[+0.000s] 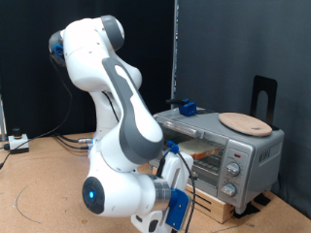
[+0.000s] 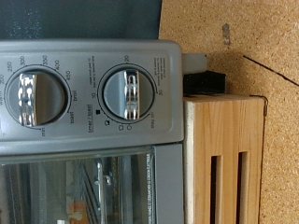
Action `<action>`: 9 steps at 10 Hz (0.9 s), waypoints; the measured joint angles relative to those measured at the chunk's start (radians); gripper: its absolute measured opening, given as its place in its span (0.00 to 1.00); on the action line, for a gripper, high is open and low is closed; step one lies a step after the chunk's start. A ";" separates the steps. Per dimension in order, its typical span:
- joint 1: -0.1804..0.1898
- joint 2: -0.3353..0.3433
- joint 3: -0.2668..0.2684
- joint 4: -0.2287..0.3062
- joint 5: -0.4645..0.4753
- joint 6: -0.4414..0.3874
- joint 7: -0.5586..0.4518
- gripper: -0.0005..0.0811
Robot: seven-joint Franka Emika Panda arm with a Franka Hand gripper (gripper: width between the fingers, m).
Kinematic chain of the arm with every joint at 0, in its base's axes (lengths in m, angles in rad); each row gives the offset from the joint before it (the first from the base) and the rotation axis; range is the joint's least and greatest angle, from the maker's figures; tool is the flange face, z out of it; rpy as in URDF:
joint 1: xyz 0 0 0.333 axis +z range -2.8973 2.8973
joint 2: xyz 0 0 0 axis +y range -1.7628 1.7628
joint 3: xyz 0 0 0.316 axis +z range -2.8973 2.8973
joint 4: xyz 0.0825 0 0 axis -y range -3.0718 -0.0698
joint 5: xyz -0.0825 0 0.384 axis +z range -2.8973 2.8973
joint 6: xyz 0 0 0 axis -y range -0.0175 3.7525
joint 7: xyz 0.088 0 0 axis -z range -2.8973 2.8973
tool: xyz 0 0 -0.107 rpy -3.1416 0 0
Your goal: Make a piece of toast with the oven
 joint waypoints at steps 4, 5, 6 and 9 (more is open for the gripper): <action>-0.005 0.035 0.002 -0.001 0.047 -0.078 0.000 0.99; -0.005 0.056 0.003 -0.002 0.073 -0.079 0.000 0.99; -0.002 0.075 0.007 -0.002 0.089 -0.078 -0.001 0.99; 0.019 0.119 0.039 -0.004 0.103 -0.073 -0.046 0.99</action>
